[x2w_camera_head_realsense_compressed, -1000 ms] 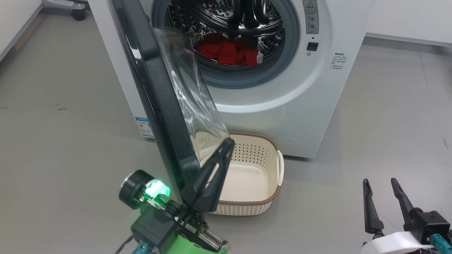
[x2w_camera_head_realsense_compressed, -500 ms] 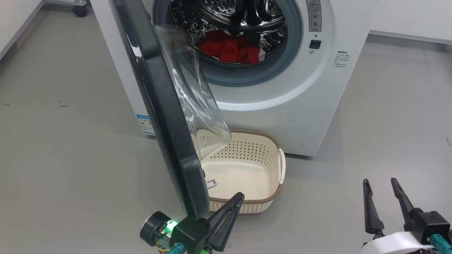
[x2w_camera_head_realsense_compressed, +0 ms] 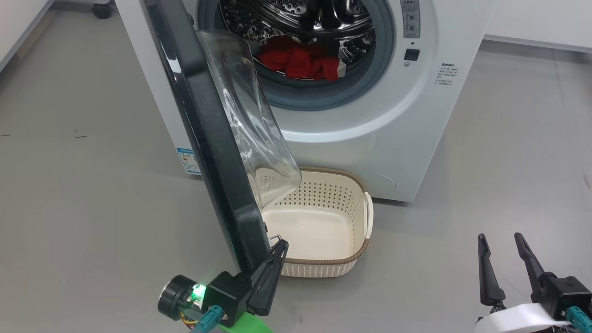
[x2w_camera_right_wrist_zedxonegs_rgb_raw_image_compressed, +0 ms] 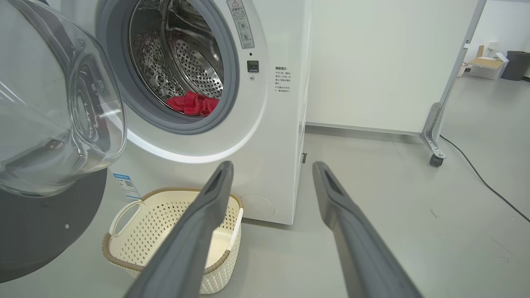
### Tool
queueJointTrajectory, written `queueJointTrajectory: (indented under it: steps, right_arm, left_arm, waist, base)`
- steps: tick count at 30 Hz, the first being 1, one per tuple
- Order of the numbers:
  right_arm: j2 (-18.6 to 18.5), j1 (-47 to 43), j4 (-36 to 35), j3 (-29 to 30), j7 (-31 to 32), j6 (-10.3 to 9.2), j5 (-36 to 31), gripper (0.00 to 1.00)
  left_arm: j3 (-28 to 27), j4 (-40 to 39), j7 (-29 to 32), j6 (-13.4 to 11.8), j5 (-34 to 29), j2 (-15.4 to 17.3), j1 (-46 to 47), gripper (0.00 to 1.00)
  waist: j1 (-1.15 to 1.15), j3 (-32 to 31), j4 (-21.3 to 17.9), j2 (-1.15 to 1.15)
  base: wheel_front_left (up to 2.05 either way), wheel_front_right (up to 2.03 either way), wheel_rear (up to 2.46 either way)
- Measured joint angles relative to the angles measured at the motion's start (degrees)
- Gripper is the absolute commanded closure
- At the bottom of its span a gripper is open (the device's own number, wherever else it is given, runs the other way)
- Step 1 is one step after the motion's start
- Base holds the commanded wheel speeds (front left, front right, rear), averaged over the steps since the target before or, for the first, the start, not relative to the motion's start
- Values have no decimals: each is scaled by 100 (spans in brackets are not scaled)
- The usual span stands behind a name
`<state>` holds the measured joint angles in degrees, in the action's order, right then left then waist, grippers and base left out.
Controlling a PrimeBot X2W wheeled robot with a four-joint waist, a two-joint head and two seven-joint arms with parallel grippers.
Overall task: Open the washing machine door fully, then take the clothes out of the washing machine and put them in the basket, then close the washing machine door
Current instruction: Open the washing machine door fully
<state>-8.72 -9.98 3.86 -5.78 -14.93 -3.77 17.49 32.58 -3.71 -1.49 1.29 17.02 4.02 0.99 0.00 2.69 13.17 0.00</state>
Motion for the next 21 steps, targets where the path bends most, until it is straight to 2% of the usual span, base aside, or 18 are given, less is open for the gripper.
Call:
queueJointTrajectory:
  steps: [9,21]
  right_arm:
    - [31,0,-4,94,0,16,-10,0]
    - [47,-3,10,205,0,19,-22,0]
  left_arm:
    - [-62,75,7,-77,-7,-5,16,100]
    - [-65,156,5,-209,-4,-41,16,100]
  waist:
    - [0,25,37,0]
    - [0,14,295,0]
  base:
    - [0,0,0]
    - [0,0,0]
